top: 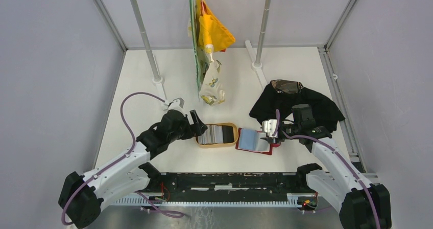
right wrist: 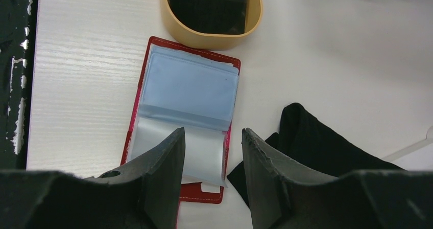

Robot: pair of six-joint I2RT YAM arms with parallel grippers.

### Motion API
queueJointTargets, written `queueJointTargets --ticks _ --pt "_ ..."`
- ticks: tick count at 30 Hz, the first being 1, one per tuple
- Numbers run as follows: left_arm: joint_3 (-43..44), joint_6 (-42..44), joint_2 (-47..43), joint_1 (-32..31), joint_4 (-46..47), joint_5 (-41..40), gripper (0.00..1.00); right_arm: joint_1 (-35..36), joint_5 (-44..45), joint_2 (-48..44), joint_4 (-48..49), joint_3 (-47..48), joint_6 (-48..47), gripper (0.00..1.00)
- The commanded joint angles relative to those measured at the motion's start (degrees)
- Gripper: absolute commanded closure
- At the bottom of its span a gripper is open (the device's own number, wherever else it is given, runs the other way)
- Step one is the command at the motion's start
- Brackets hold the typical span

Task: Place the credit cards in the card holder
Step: Pick up the credit card from the storage box.

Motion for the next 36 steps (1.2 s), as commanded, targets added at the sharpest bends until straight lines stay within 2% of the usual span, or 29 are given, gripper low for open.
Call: queueJointTargets --ticks 1,4,10,21,25,31,36 --pt "0.78 2.42 -3.06 -0.17 -0.51 2.81 0.08 -0.26 -2.48 0.10 0.00 0.08 -1.01 0.49" --pt "1.20 3.02 -1.88 -0.17 0.43 3.70 0.10 -0.20 -2.70 0.29 -0.20 0.08 -1.11 0.49" --pt "3.03 4.42 3.03 -0.17 2.42 5.63 0.23 -0.22 -2.79 0.23 -0.37 0.07 -1.32 0.49" --pt "1.55 4.31 7.20 -0.11 6.61 8.59 0.34 -0.20 -2.96 0.05 -0.56 0.07 -1.61 0.49" --pt "1.59 4.30 8.64 -0.10 7.14 8.64 0.34 -0.25 -2.96 -0.05 -0.65 0.07 -1.62 0.49" --pt "1.54 3.90 11.54 -0.07 6.75 8.14 0.23 -0.19 -3.14 -0.22 -0.73 0.07 -1.69 0.49" --pt "1.01 2.83 13.57 -0.01 9.21 10.56 0.22 -0.20 -3.26 -0.34 -0.80 0.10 -1.76 0.49"
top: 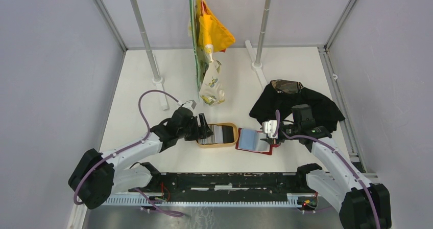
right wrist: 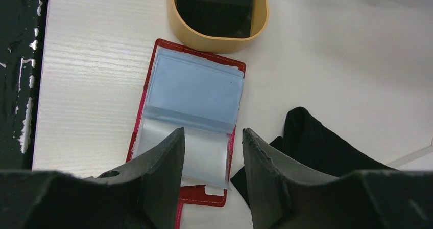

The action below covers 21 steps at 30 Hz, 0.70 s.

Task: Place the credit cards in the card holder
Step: Pick up the credit card from the storage box.

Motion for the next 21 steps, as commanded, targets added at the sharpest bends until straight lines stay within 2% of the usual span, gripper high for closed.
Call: queueJointTargets --ticks 1,10,16,21 --pt "0.16 -0.20 1.67 0.00 4.46 2.73 0.22 -0.21 -2.01 -0.61 0.02 0.17 -0.74 0.49" --pt "-0.71 -0.76 6.59 -0.03 9.04 4.61 0.24 -0.20 -2.09 -0.62 0.02 0.09 -0.74 0.49" --pt "-0.37 -0.94 3.48 0.52 7.55 4.74 0.28 -0.23 -2.09 -0.63 -0.07 0.21 -0.76 0.49" --pt "-1.18 -1.05 -0.16 2.86 7.32 8.01 0.33 -0.23 -2.18 -0.64 -0.07 0.18 -0.91 0.49"
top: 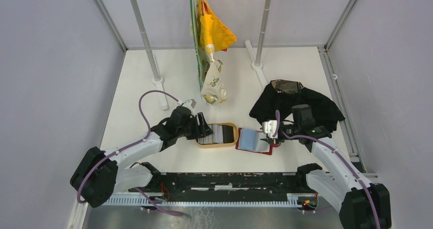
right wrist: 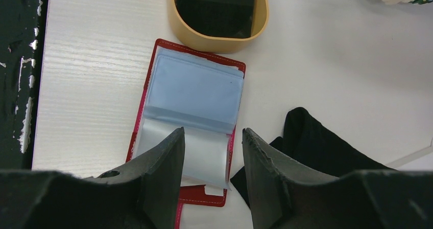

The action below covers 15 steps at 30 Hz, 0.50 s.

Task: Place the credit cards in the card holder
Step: Pick up the credit card from the storage box.

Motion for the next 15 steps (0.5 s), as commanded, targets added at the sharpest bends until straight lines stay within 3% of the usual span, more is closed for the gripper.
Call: queueJointTargets --ticks 1,15 --pt "-0.47 -0.92 -4.09 2.00 1.45 4.00 0.34 -0.23 -2.14 -0.68 -0.11 0.18 -0.73 0.49" --pt "-0.52 1.19 -7.88 5.22 -3.44 3.82 0.49 -0.23 -2.12 -0.64 -0.14 0.18 -0.81 0.49"
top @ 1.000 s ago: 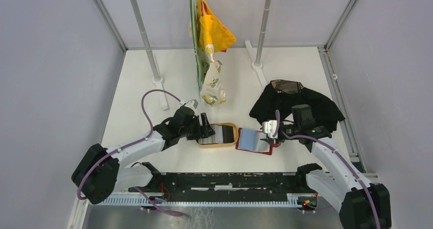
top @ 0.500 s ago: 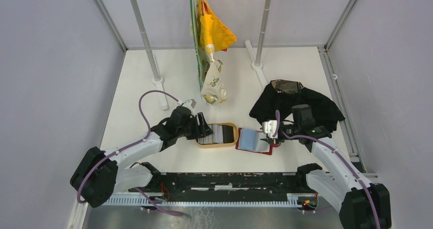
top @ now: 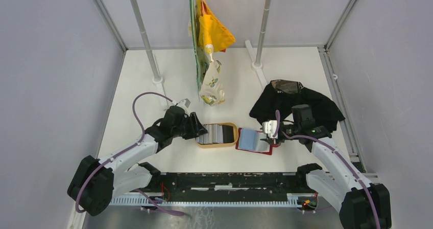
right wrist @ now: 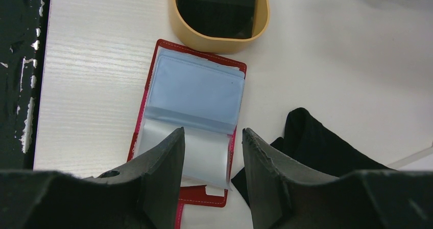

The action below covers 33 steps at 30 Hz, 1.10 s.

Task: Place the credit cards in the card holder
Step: Pick up the credit card from the storage box.

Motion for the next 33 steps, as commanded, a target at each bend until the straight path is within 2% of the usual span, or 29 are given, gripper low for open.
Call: queueJointTargets --ticks 1,18,21,25,33 --pt "1.35 1.39 -2.84 0.48 -1.91 -0.10 0.50 -0.19 -1.96 -0.63 0.00 0.18 -0.70 0.49" --pt "2.25 3.48 -6.11 0.87 -8.98 -6.88 0.69 -0.19 -1.94 -0.55 -0.03 0.09 -0.79 0.49" --pt "2.39 3.67 -6.44 0.82 -9.80 -7.77 0.77 -0.21 -1.95 -0.53 -0.03 0.09 -0.73 0.49" --pt "2.35 3.76 -6.67 0.86 -10.38 -8.74 0.97 -0.21 -1.92 -0.48 -0.01 0.09 -0.87 0.49" --pt "5.91 3.58 -11.64 0.84 -17.74 -16.56 0.98 -0.22 -1.96 -0.48 -0.11 0.09 -0.86 0.49"
